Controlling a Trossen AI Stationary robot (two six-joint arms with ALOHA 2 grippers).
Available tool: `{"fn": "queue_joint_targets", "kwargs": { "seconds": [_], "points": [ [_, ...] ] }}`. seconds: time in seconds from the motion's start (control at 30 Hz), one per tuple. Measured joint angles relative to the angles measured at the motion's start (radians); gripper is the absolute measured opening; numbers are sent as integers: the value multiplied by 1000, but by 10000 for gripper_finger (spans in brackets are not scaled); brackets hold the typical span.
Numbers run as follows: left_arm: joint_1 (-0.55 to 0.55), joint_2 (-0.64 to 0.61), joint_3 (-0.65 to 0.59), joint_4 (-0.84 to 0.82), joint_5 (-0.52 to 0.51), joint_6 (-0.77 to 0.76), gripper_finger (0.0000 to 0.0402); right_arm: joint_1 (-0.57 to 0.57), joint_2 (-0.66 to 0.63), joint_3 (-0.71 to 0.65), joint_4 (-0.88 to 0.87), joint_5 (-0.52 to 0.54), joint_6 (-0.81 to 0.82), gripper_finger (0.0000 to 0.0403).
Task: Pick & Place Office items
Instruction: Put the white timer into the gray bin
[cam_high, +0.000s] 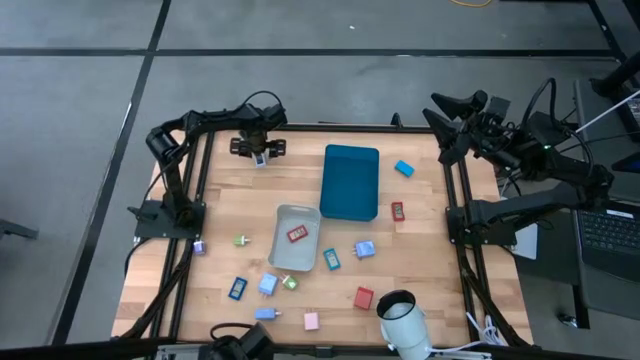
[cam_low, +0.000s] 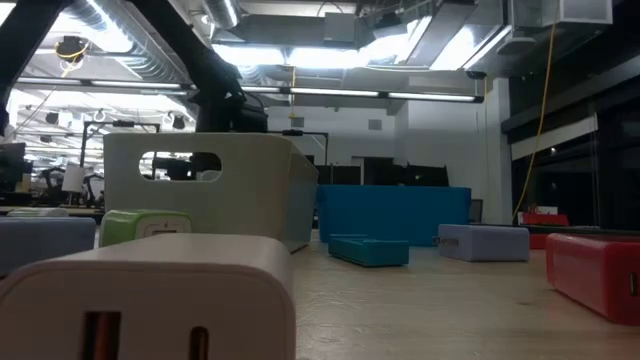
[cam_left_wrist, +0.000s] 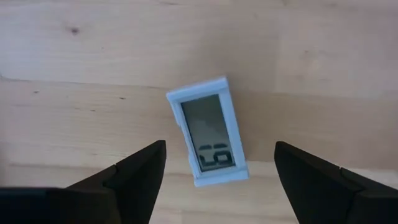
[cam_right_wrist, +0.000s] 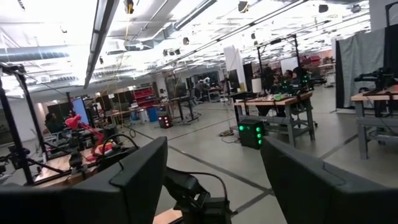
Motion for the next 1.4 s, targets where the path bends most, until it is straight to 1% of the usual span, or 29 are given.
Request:
{"fn": "queue_joint_targets", "kwargs": {
  "seconds": [0.17,0.3,0.5,0.73,0.83,1.0,1.03,1.27,1.3,1.33,1.4],
  "points": [
    [0,19,0,4,-34,-42,296,-20,-8,0,-9,-7,3,265],
    [1,23,0,22,-65,-61,287,-33,-13,0,-10,-7,3,265],
    [14,77,4,73,17,-70,264,-37,-13,0,-10,-8,5,265],
    [2,116,6,79,18,-55,244,-37,-13,0,-9,-7,30,265],
    [1,117,6,86,18,-29,222,-38,-13,0,-9,-7,34,265],
    [1,118,6,94,25,12,152,-38,-13,0,-9,-6,34,265],
    [1,118,6,94,26,22,147,-38,-13,0,-9,-6,34,265],
    [3,98,31,96,56,119,147,-38,-13,0,-7,-3,34,265],
    [1,89,36,108,63,129,147,-38,-13,0,-7,-3,34,265],
    [0,78,45,139,98,137,147,-39,-13,0,-7,-3,34,265],
    [-6,25,56,189,123,164,147,-44,-13,0,-7,-3,36,265]
  ]
}}
